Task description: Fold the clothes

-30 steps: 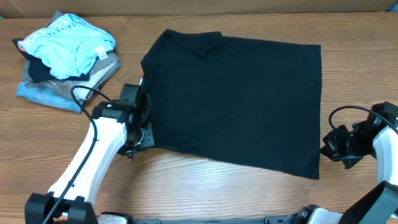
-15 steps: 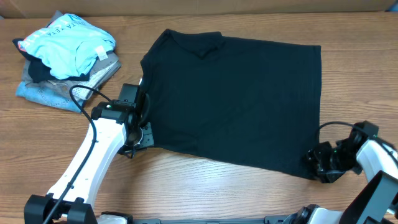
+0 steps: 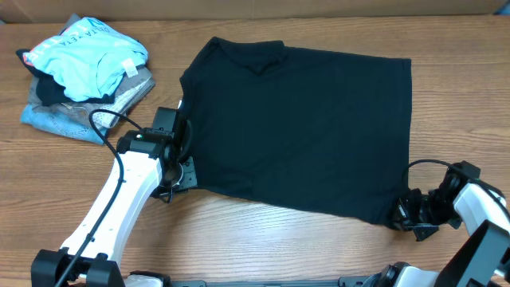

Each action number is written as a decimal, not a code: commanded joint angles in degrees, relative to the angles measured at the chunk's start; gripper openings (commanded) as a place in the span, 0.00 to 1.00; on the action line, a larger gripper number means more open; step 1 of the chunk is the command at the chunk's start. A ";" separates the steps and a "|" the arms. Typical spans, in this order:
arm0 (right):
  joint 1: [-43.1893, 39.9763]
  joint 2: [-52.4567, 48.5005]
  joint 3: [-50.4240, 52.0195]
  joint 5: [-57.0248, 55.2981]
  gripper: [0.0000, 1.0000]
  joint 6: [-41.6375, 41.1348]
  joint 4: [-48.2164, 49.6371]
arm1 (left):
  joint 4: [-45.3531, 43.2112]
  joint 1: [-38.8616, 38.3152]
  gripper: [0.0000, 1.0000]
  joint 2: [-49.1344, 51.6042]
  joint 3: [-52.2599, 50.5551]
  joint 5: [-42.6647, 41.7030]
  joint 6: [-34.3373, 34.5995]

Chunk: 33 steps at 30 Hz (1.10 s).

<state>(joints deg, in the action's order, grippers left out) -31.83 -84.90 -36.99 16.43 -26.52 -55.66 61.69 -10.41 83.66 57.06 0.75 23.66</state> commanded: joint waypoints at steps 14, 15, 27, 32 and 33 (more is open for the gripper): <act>0.33 4.66 -19.45 -0.92 0.04 8.68 -17.40 | 1.53 0.28 0.04 -0.55 0.98 1.09 0.59; 0.33 4.57 -18.80 -0.92 0.05 8.50 -17.44 | 1.49 0.26 0.04 -0.55 0.98 1.09 0.59; 0.33 3.65 1.90 -0.76 0.52 -0.42 1.46 | -0.48 0.26 0.04 -0.52 0.98 -0.39 0.79; 0.33 3.65 5.73 -1.97 0.41 -4.39 4.55 | -0.57 0.26 0.04 -0.52 0.98 -0.35 0.76; 0.33 3.65 6.05 -2.51 0.40 -5.18 5.09 | -0.66 0.26 0.04 -0.52 0.98 -0.35 0.79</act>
<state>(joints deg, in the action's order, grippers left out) -31.79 -80.75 -33.95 16.03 -27.66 -52.95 61.25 -10.41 83.66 57.06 0.64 23.66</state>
